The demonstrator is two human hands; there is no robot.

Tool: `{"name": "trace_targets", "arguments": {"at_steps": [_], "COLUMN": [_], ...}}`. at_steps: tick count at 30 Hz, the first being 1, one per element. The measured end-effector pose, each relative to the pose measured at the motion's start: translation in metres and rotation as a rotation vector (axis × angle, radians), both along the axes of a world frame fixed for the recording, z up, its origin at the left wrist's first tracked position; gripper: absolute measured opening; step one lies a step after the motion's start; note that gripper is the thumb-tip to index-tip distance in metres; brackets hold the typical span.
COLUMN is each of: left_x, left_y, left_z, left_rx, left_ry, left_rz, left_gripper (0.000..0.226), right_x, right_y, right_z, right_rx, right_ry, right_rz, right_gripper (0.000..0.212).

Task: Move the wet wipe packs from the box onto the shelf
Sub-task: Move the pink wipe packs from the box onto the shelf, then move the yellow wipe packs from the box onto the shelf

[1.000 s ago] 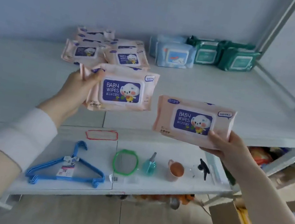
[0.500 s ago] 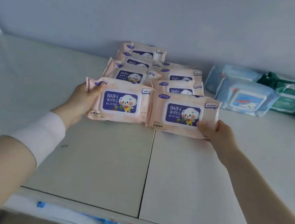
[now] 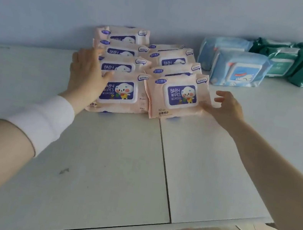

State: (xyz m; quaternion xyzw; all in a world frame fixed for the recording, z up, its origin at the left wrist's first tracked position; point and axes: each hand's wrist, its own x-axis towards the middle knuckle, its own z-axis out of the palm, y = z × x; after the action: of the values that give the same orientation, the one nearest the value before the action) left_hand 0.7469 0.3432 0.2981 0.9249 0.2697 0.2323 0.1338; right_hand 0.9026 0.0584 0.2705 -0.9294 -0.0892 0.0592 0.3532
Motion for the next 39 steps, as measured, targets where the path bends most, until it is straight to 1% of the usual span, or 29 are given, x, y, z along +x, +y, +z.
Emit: {"name": "trace_targets", "arguments": {"at_steps": [3, 5, 8, 10, 11, 13, 15, 18, 21, 25, 28, 31, 34, 36, 39], "left_x": [0.024, 0.047, 0.078, 0.093, 0.1, 0.109, 0.114, 0.113, 0.101, 0.091, 0.104, 0.138, 0.182, 0.208, 0.237], "left_y": [-0.028, -0.067, -0.155, -0.222, -0.257, -0.331, -0.409, -0.53, -0.635, -0.734, -0.782, -0.822, -0.861, -0.881, -0.902], "left_z": [0.032, 0.054, 0.077, 0.083, 0.083, 0.081, 0.073, 0.051, 0.016, -0.04, -0.087, -0.14, -0.215, -0.268, -0.341], "left_rx": [0.254, 0.346, 0.416, 0.481, 0.541, 0.635, 0.629, 0.569, 0.584, 0.65, 0.668, 0.665, 0.595, 0.496, 0.389], "left_ry": [0.159, 0.3, 0.627, 0.79, 0.82, 0.8, 0.763, 0.777, 0.818, 0.977, 1.105, 1.208, 1.243, 1.273, 1.382], "left_rz": [-0.286, -0.483, -0.691, -0.796, -0.839, -0.918, -1.026, -1.197, -1.341, -1.432, -1.463, -1.465, -1.457, -1.426, -1.317], "left_gripper": [0.039, 0.037, 0.041, 0.046, 0.046, 0.047, 0.049, 0.05, 0.048, 0.049, 0.047, 0.047, 0.049, 0.053, 0.064], "right_x": [-0.011, -0.02, -0.034, -0.042, -0.046, -0.056, -0.069, -0.1, -0.136, -0.156, -0.153, -0.144, -0.136, -0.131, -0.12], "right_y": [-0.022, -0.049, -0.109, -0.16, -0.189, -0.252, -0.321, -0.426, -0.523, -0.621, -0.667, -0.696, -0.71, -0.71, -0.705], "right_z": [0.017, 0.032, 0.054, 0.067, 0.071, 0.075, 0.071, 0.056, 0.03, -0.013, -0.057, -0.113, -0.196, -0.253, -0.328], "right_rx": [-0.221, -0.407, -0.604, -0.697, -0.735, -0.792, -0.821, -0.829, -0.84, -0.772, -0.706, -0.615, -0.432, -0.245, 0.002], "right_ry": [-0.04, -0.048, 0.073, 0.178, 0.212, 0.264, 0.295, 0.344, 0.484, 0.674, 0.758, 0.832, 0.922, 1.026, 1.146], "right_rz": [0.042, 0.114, 0.19, 0.177, 0.161, 0.124, 0.092, 0.046, -0.03, -0.18, -0.208, -0.219, -0.294, -0.387, -0.455], "right_gripper": [0.068, 0.069, 0.071, 0.07, 0.068, 0.066, 0.064, 0.058, 0.058, 0.062, 0.058, 0.055, 0.053, 0.059, 0.065]}}
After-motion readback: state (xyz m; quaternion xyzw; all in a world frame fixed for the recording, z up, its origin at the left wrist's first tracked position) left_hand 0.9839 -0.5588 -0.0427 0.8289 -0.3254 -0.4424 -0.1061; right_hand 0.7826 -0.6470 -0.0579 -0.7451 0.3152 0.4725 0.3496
